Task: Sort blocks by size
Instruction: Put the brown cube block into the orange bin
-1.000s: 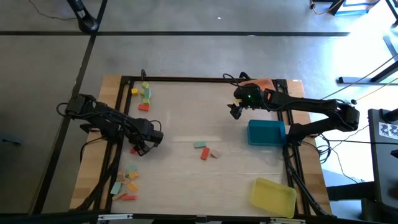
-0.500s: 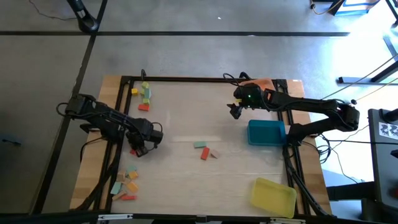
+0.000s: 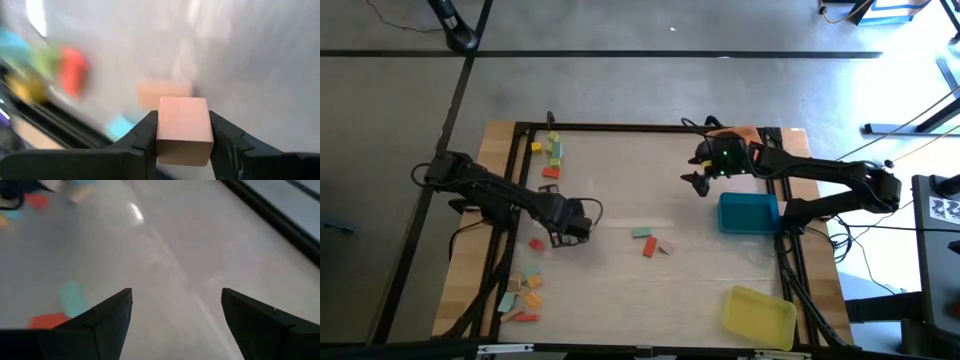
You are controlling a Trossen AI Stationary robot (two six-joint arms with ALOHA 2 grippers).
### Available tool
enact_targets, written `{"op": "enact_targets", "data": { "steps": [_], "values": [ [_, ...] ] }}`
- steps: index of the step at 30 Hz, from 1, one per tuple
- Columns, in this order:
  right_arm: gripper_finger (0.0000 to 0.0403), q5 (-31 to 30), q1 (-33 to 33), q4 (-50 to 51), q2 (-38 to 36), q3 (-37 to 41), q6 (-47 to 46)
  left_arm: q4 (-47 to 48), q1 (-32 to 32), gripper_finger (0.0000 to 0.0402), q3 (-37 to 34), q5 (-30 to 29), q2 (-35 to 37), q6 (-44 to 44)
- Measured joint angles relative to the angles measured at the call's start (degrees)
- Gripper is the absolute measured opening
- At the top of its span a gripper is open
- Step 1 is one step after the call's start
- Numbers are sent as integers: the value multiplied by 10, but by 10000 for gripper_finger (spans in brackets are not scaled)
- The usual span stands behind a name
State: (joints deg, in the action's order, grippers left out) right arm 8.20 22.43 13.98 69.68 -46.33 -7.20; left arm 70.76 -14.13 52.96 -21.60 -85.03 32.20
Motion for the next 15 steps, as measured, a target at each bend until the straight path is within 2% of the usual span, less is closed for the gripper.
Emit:
{"op": "enact_targets", "data": {
  "steps": [4,8,11,15],
  "values": [
    [303,58,-14,-55,12,0,-16,-34,-25,116,42,-133,0,-55],
    [303,96,-41,-117,31,0,-29,-110,-43,121,53,-251,0,-133],
    [303,112,-63,-163,55,0,-35,-194,-48,122,53,-296,0,-224],
    [303,116,-90,-224,96,0,-44,-344,-43,120,53,-309,0,-366]
  ]
}}
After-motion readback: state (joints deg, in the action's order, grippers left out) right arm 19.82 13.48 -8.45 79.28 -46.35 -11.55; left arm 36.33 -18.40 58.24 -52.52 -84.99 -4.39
